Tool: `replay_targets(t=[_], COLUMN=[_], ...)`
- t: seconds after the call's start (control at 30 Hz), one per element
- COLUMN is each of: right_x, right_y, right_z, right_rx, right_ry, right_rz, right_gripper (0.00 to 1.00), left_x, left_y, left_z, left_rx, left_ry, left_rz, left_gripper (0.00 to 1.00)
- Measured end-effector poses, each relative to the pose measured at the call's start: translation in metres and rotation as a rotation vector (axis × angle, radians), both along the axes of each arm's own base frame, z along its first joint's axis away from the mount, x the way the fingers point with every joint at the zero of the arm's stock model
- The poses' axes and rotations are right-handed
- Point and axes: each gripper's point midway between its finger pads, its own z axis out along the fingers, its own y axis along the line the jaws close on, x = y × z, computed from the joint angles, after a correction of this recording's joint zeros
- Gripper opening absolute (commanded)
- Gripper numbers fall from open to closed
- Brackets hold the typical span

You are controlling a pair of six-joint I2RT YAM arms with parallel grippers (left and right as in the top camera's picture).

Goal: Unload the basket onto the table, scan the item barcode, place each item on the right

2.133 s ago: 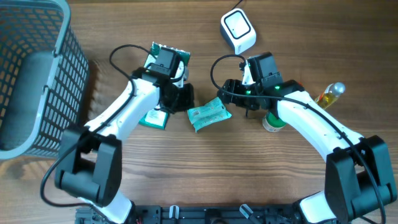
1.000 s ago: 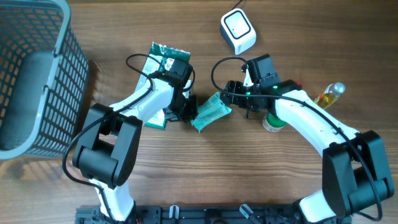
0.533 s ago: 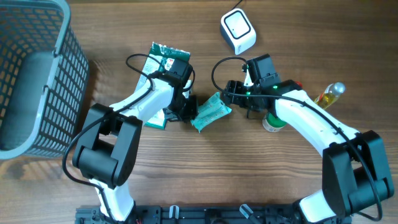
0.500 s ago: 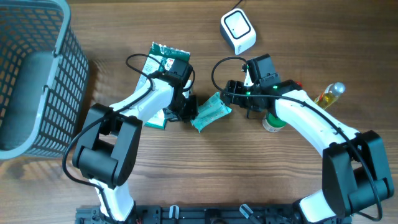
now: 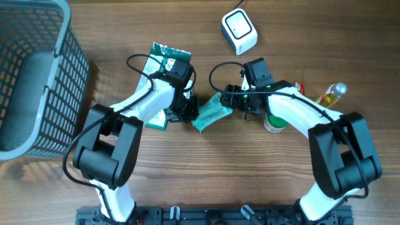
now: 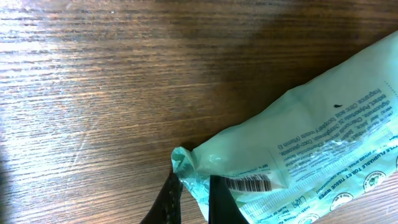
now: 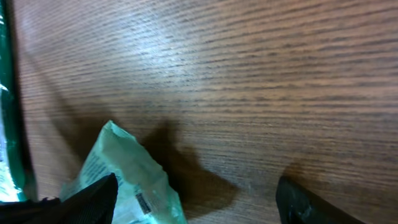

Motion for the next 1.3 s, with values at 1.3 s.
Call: replay_targets(t=[1.3], right_x=[0.0027], right_y=[0.0034], right_z=[0.0021], right_rx=[0.018], right_ry=[-0.014], right_rz=[0.009], right_gripper=[0.95], left_x=[0.0], left_y=[0.0], left_z=[0.0], left_rx=[0.0], left_ry=[0.0], left_rz=[0.0], left_gripper=[0.04])
